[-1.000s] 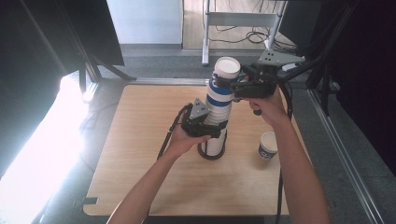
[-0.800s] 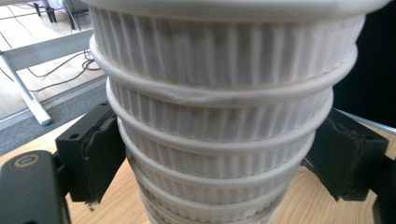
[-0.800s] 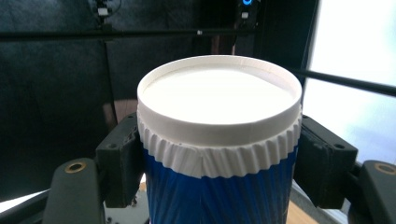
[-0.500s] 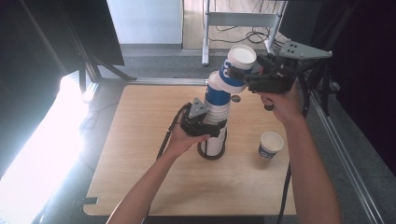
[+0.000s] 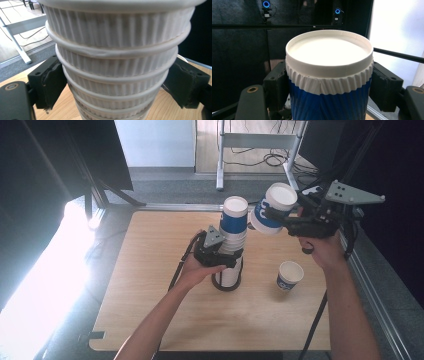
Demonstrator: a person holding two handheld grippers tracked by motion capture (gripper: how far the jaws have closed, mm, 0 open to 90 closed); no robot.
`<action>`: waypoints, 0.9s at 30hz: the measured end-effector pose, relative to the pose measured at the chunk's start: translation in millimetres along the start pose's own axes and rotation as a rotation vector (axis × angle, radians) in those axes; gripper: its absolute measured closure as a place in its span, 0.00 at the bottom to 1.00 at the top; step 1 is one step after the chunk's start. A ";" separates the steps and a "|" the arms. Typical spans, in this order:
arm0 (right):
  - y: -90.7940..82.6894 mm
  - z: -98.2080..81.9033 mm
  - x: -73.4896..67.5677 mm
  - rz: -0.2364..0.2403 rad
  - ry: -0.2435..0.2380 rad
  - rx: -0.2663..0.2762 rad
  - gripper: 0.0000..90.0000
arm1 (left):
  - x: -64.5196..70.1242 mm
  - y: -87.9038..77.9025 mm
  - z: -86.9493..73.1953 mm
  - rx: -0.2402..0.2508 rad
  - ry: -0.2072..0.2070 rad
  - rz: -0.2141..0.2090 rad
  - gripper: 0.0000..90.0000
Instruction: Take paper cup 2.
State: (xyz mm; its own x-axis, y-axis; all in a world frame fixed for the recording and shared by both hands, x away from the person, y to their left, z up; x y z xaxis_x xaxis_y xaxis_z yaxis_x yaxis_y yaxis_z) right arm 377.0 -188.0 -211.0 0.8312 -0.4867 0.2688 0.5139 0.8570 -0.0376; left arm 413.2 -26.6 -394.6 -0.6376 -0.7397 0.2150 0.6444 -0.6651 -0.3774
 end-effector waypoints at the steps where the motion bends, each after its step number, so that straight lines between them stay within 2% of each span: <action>1: -3.7 -2.5 -1.7 0.001 0.001 0.002 0.30 | 1.2 0.8 0.4 0.013 -0.013 -0.003 0.12; 6: -15.2 -16.9 -6.1 -0.002 0.007 -0.007 0.30 | 2.8 -0.5 -1.8 0.005 -0.008 0.002 0.09; 9: -19.9 -28.1 -8.9 -0.006 0.013 -0.018 0.30 | 3.8 -3.6 -3.1 0.015 -0.016 0.004 0.06; 11: -21.8 -36.4 -11.2 -0.003 0.021 -0.024 0.30 | 5.1 -6.1 -3.5 0.025 -0.006 0.014 0.05; 14: -22.2 -46.6 -14.6 0.002 0.024 -0.031 0.30 | 6.1 -10.8 -5.4 0.023 0.016 0.020 0.05; 21: -18.2 -69.3 -25.2 0.018 0.033 -0.056 0.30 | 3.7 -21.8 -12.6 0.025 0.005 0.004 0.05; 27: -14.4 -84.3 -36.0 0.035 0.043 -0.054 0.30 | 2.0 -36.4 -21.8 0.032 -0.001 -0.019 0.05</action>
Point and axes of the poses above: each handheld gripper's, and its own axes: y roughly forward along the jaws, z roughly out of its top, x roughly to its right, the point moved 7 cm from there along y, roughly forward along the jaws, and after that the axes turned 15 degrees about -y, right-handed, at the moved point
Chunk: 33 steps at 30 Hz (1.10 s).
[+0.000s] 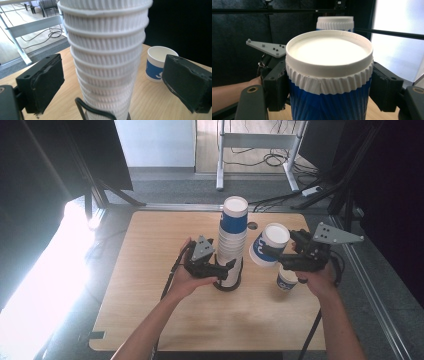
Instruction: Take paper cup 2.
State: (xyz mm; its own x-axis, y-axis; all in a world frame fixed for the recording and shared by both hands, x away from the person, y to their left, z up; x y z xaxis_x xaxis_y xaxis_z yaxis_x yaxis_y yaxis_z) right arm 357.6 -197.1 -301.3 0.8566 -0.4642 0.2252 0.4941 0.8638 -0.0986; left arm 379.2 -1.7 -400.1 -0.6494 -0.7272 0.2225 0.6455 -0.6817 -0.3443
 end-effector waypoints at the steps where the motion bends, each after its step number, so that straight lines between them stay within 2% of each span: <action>1: 1.3 -3.6 -2.7 0.003 0.001 -0.001 0.30 | -0.1 -2.1 -1.7 -0.003 0.001 -0.002 0.05; 10: 14.3 -29.0 -23.0 0.035 0.010 -0.002 0.30 | -0.5 -23.9 -26.4 -0.012 -0.021 -0.039 0.05; 16: 22.4 -46.5 -37.8 0.057 0.022 -0.007 0.30 | -3.9 -37.3 -46.2 -0.008 -0.061 -0.064 0.06; 19: 25.5 -54.1 -43.8 0.061 0.028 -0.004 0.30 | -6.1 -43.1 -55.2 -0.008 -0.063 -0.054 0.06; 25: 32.0 -70.7 -58.1 0.068 0.032 -0.025 0.30 | -8.7 -55.4 -73.1 -0.003 -0.108 -0.075 0.06; 30: 37.9 -83.7 -69.0 0.075 0.044 -0.030 0.30 | -12.5 -61.8 -84.6 -0.006 -0.127 -0.079 0.07; 33: 42.6 -90.7 -75.8 0.083 0.048 -0.036 0.30 | -14.5 -63.3 -90.5 -0.031 -0.112 -0.070 0.07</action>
Point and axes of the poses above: each handheld gripper's, and its own axes: y roughly forward along the jaws, z roughly out of its top, x roughly to its right, the point moved 7 cm from there along y, roughly forward along the jaws, and after that the axes turned 15 degrees about -y, right-handed, at the moved point
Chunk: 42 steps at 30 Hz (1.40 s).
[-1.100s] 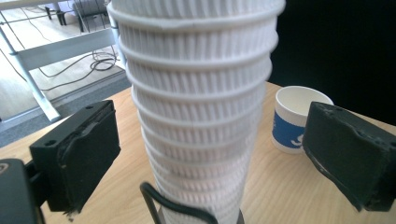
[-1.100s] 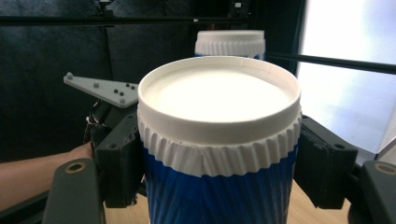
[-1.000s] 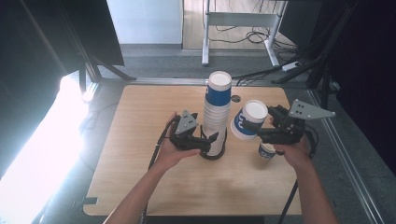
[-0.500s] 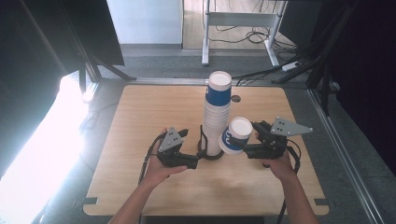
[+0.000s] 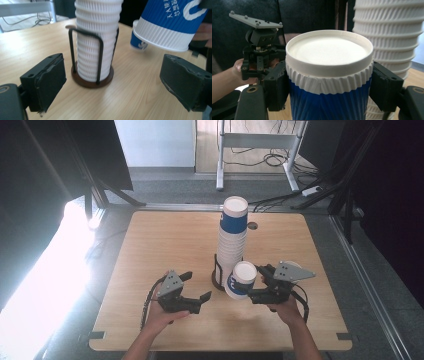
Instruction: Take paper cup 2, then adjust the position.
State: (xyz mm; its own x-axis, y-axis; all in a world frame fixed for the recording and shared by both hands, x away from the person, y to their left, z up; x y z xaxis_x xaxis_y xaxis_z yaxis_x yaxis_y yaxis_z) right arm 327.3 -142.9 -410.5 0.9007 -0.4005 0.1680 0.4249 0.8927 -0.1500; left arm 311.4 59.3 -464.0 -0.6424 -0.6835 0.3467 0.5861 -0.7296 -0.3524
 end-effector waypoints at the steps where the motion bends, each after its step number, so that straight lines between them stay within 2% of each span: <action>1: 2.0 -2.2 -1.7 0.000 -0.003 -0.005 0.30 | -1.1 -1.6 -2.6 -0.005 0.004 0.003 0.07; 7: 12.5 -13.1 -10.9 0.017 0.009 -0.001 0.30 | -4.5 -6.0 -12.7 -0.023 -0.011 0.004 0.07; 11: 18.0 -20.4 -16.1 0.030 0.033 0.017 0.30 | -2.5 -4.8 -16.0 -0.028 -0.026 -0.012 0.07; 13: 21.0 -24.2 -16.9 0.029 0.023 -0.007 0.30 | -0.9 -3.6 -17.8 -0.034 -0.020 -0.014 0.07; 17: 25.0 -30.2 -19.4 0.029 0.032 -0.012 0.30 | 1.0 -1.2 -22.2 -0.045 -0.025 -0.023 0.07; 25: 30.9 -32.4 -26.9 0.027 0.029 -0.015 0.30 | 5.1 -0.9 -23.8 -0.047 -0.018 -0.032 0.07; 27: 32.1 -32.2 -27.5 0.023 0.028 -0.020 0.30 | 4.8 -3.0 -23.8 -0.038 -0.025 -0.025 0.07; 29: 32.3 -31.6 -28.1 0.023 0.029 -0.017 0.30 | 4.4 -4.4 -25.8 -0.039 -0.041 -0.037 0.07; 33: 31.9 -30.3 -28.5 0.025 0.030 -0.012 0.30 | 5.4 -0.9 -28.2 -0.050 -0.028 -0.026 0.07; 36: 33.7 -31.0 -29.0 0.023 0.031 -0.016 0.30 | 10.1 1.9 -28.1 -0.055 0.005 -0.010 0.06; 42: 36.9 -29.5 -32.9 0.022 0.029 -0.016 0.30 | 18.0 5.6 -26.7 -0.056 0.013 -0.026 0.06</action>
Point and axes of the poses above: each handheld gripper's, and its own axes: y roughly forward along the jaws, z roughly out of its top, x roughly to its right, the point moved 7 cm from there along y, roughly forward along the jaws, and after that the axes turned 15 degrees about -y, right-handed, at the moved point
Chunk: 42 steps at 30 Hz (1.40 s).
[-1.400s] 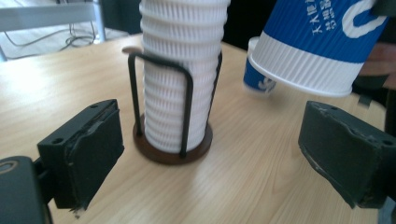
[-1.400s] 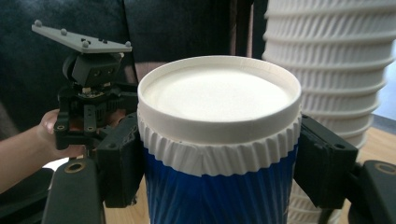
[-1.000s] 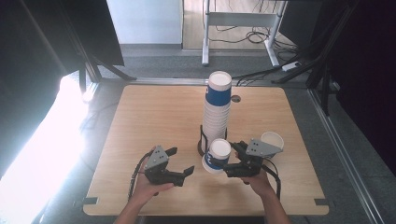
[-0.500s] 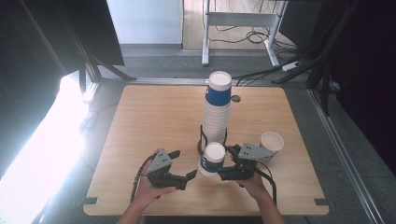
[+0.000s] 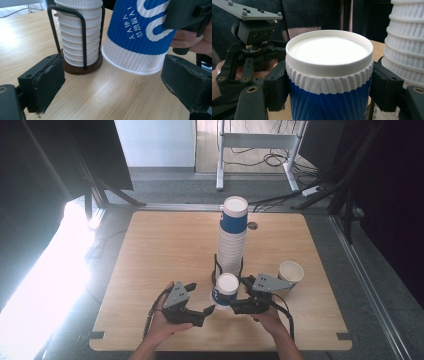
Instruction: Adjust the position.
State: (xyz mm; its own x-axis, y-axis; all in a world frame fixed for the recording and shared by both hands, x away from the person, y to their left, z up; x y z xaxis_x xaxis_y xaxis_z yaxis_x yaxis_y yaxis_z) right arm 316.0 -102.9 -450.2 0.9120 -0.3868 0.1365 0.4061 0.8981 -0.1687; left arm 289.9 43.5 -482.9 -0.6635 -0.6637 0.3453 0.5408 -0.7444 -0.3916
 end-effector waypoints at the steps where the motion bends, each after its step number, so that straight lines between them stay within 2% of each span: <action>1: 0.2 0.4 -0.6 0.001 -0.001 0.000 0.30 | 1.0 0.8 0.1 -0.001 0.001 -0.002 0.06; 6: 2.4 1.3 -2.7 0.004 -0.001 -0.001 0.30 | 5.5 7.0 0.0 -0.009 0.013 -0.007 0.06; 10: 5.4 1.0 -4.8 0.007 0.000 -0.005 0.30 | 11.8 16.6 -1.0 -0.027 0.045 -0.002 0.05; 16: 7.5 1.8 -8.9 0.015 -0.002 -0.004 0.30 | 17.8 29.1 -1.4 -0.041 0.052 -0.010 0.05; 21: 8.7 3.7 -11.6 0.025 -0.005 0.003 0.30 | 18.3 35.9 -0.8 -0.024 0.050 -0.008 0.08; 27: 9.8 2.0 -11.8 0.025 -0.011 -0.008 0.29 | 21.2 36.7 -2.1 0.003 0.087 -0.012 0.17; 42: 11.0 -2.2 -10.4 0.043 0.030 -0.034 0.27 | 19.2 36.3 -5.1 -0.027 0.111 0.004 0.20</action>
State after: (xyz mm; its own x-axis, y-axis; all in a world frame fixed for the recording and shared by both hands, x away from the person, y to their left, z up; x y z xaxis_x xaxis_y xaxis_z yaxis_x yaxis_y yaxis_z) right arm 311.1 -89.4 -455.7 0.9299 -0.3541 0.0990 0.3673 0.9068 -0.2070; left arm 294.1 4.1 -494.9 -0.7154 -0.6534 0.2475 0.5306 -0.7385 -0.4161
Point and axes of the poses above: each handheld gripper's, and its own axes: y roughly forward along the jaws, z roughly out of its top, x roughly to its right, the point moved 7 cm from there along y, roughly forward along the jaws, and after that the axes turned 15 degrees about -y, right-handed, at the moved point
